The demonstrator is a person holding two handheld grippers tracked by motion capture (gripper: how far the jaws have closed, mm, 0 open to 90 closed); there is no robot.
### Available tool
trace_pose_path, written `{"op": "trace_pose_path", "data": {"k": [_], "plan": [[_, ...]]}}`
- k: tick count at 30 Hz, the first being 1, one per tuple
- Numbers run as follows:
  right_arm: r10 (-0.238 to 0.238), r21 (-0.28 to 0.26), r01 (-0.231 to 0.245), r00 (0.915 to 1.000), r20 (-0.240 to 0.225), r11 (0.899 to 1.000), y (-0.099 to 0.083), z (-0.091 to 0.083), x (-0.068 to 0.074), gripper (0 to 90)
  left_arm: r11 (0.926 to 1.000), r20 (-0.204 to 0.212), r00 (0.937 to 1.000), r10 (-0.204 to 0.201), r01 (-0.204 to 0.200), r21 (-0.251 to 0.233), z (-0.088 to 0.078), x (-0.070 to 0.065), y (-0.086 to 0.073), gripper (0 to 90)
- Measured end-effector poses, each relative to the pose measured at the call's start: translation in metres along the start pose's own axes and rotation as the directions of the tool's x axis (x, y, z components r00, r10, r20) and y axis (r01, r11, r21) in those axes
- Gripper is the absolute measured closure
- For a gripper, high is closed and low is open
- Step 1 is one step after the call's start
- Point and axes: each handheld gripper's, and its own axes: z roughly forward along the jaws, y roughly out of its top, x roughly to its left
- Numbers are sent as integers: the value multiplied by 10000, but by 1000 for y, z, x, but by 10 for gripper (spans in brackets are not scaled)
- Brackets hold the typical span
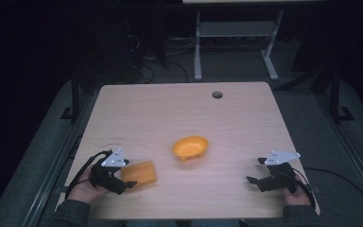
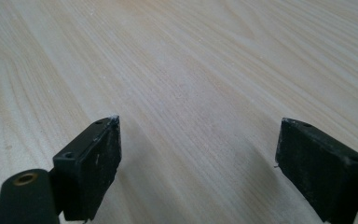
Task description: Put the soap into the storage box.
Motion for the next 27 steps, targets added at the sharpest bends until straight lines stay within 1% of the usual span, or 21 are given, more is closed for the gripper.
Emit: {"op": "trace_pose_path", "data": {"k": [3,7,13,15,16,18,19,22,27], "plan": [[22,14,-22,10000,-17,10000,0,1,0,137,9999,88,9999,118,-119,105,3,0,3,177],[-17,26,17,10000,-47,10000,0,1,0,137,9996,179,9997,164,-168,218,6,1,6,178],[-15,102,16,10000,-93,9999,0,2,1,137,9991,320,9994,117,-130,409,11,2,8,177],[-13,116,14,10000,-87,9999,0,2,1,137,9986,318,9993,204,-219,490,12,3,9,177],[-17,123,18,10000,-95,9999,0,2,1,137,9987,330,9993,167,-183,481,13,2,9,177],[-10,142,11,9999,-104,9999,1,3,1,137,9980,344,9992,225,-245,591,15,2,10,177],[-12,131,14,9999,-128,9999,0,3,1,137,9979,299,9993,246,-263,585,16,2,11,173],[-26,145,28,9999,-155,9999,0,3,1,137,9975,339,9990,282,-304,642,17,3,11,170],[-30,193,34,9999,-162,9998,1,4,2,137,9949,384,9988,301,-336,955,24,4,12,170]]}}
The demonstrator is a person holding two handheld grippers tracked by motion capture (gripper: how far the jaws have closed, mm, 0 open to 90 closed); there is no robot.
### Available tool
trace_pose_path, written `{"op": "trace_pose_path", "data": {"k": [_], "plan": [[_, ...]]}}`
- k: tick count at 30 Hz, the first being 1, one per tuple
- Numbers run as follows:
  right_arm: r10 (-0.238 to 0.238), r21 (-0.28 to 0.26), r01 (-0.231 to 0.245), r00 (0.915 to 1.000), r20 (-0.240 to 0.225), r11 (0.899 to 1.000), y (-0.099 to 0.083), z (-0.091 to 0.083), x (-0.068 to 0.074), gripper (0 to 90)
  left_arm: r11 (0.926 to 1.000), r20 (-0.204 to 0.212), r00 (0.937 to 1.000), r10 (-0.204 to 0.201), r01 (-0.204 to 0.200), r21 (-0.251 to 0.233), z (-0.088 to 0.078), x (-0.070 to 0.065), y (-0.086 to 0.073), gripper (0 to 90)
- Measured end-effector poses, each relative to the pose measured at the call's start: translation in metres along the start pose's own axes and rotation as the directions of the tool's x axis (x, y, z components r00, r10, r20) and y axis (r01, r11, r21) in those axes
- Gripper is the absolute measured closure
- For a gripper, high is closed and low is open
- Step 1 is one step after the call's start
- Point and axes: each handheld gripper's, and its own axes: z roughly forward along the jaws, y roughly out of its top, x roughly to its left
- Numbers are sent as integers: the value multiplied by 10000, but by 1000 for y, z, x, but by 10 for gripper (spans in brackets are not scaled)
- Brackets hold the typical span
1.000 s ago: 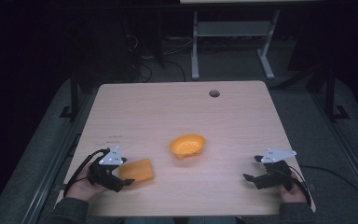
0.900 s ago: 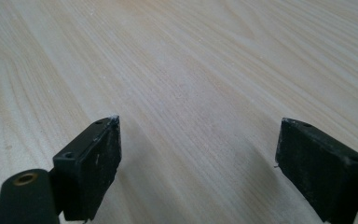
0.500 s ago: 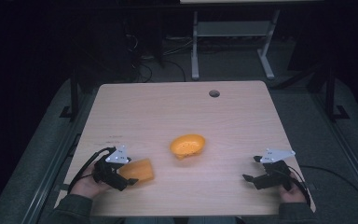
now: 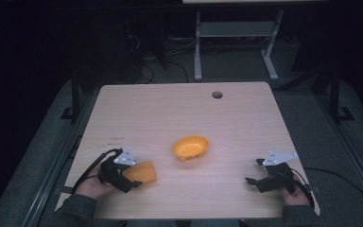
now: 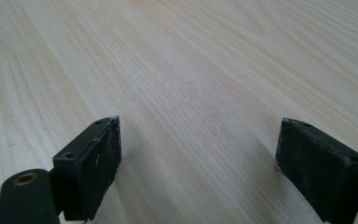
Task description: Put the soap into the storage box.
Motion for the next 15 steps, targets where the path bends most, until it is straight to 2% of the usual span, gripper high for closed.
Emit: {"op": "trace_pose_path", "data": {"k": [7,15], "plan": [[18,49,-18,10000,-55,10000,0,1,0,137,10000,196,9998,-54,54,-9,4,2,1,166],[2,59,-1,9999,-115,10000,0,2,0,137,9997,400,9991,-140,132,203,10,4,3,157]]}}
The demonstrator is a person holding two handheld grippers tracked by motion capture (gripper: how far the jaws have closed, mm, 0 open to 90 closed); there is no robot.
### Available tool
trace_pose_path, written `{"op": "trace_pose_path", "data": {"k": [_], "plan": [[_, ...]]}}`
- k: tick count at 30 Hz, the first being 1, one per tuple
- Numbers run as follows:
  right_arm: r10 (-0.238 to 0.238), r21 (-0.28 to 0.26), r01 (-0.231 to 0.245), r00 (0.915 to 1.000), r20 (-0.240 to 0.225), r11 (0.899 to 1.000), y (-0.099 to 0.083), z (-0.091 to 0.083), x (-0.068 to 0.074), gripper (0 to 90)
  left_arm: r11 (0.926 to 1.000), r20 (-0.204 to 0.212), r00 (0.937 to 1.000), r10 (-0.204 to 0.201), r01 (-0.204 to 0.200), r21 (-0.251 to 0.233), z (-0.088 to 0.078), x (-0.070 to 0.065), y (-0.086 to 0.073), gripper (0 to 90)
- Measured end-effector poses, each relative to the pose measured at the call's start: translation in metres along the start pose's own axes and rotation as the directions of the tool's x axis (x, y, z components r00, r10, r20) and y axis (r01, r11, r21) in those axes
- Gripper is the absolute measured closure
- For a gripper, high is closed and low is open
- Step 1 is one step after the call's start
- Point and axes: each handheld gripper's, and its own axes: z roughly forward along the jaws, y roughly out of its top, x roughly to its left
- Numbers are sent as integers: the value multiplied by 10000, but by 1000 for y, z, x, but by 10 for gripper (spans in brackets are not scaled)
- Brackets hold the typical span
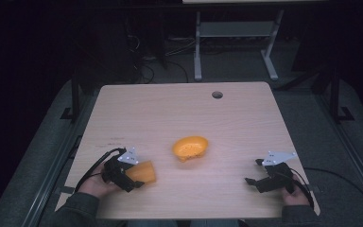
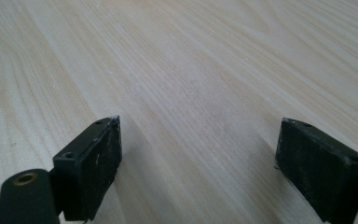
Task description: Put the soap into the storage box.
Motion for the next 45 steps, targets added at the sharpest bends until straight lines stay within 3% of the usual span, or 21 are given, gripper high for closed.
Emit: {"op": "trace_pose_path", "data": {"k": [13,16,45], "plan": [[71,-41,-71,9999,-79,10000,-1,1,-1,135,9980,163,9998,87,-97,622,11,2,3,162],[72,-50,-72,9999,-77,10000,-1,1,-1,135,9989,185,9998,-57,49,475,12,2,3,166],[-9,-45,9,10000,-90,10000,0,0,1,137,9986,174,9997,180,-189,490,9,-2,5,200]]}}
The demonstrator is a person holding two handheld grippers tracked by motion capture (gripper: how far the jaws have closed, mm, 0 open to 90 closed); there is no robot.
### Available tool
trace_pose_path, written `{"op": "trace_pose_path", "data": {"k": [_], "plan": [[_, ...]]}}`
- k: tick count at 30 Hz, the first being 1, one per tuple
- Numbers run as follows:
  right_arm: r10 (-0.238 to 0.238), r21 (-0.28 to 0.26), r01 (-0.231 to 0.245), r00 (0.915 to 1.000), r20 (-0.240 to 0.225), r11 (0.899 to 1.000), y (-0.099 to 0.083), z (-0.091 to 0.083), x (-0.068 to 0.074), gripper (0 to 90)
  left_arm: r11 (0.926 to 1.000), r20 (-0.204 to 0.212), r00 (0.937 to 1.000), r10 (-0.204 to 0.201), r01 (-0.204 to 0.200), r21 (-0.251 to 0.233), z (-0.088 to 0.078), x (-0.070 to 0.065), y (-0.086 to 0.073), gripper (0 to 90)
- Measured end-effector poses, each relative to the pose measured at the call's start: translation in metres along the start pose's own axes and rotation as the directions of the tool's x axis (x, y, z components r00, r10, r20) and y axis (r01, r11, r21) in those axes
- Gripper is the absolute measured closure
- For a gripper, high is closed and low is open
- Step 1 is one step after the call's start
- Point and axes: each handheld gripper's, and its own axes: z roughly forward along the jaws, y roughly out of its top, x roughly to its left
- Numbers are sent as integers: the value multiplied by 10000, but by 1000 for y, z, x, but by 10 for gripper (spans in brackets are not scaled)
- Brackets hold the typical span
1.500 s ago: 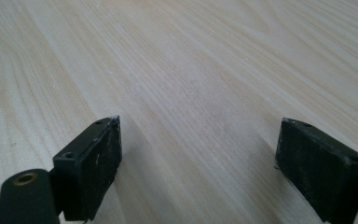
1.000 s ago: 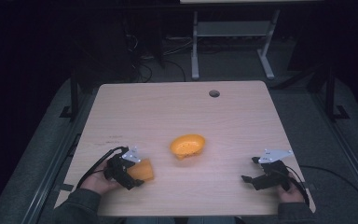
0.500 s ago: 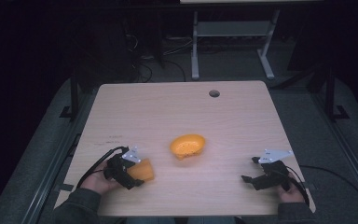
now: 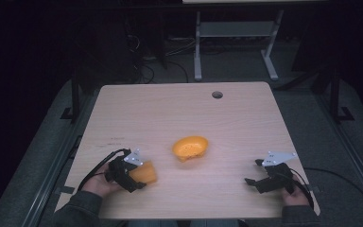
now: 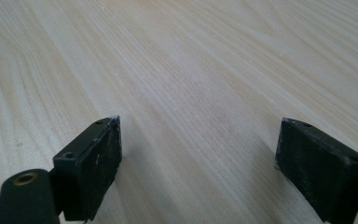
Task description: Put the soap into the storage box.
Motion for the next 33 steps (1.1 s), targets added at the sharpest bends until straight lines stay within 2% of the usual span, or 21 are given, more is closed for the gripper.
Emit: {"op": "trace_pose_path", "data": {"k": [3,4,5,8,10,15,16,26,33], "plan": [[-6,-22,6,10000,-18,10000,0,0,0,137,10000,17,10000,85,-85,-22,-2,1,0,201],[-40,-36,40,10000,-15,10000,0,0,0,137,9997,-3,10000,-24,24,-231,-4,0,1,201],[-19,-38,19,10000,-9,10000,0,0,0,137,9997,-2,10000,-72,72,-245,-5,0,1,202],[-30,-58,30,10000,23,10000,0,-1,0,137,9993,-108,9999,100,-104,-372,-9,-1,3,202],[2,-103,-1,10000,91,9999,0,-2,0,137,9984,-26,10000,88,-90,-552,-10,-1,4,203],[22,-299,-15,9998,214,9996,0,-5,-1,137,9991,26,9999,100,-99,-401,-10,-1,8,203],[46,-355,-36,9996,279,9994,-1,-6,-2,137,9990,-35,9997,224,-225,-389,-11,-1,11,203],[45,-485,-31,9996,273,9988,0,-8,-2,137,9978,-71,9989,472,-475,-470,-19,1,26,204],[48,-508,-34,9997,257,9987,-1,-9,-2,137,9971,-127,9988,473,-479,-594,-25,2,34,204]]}}
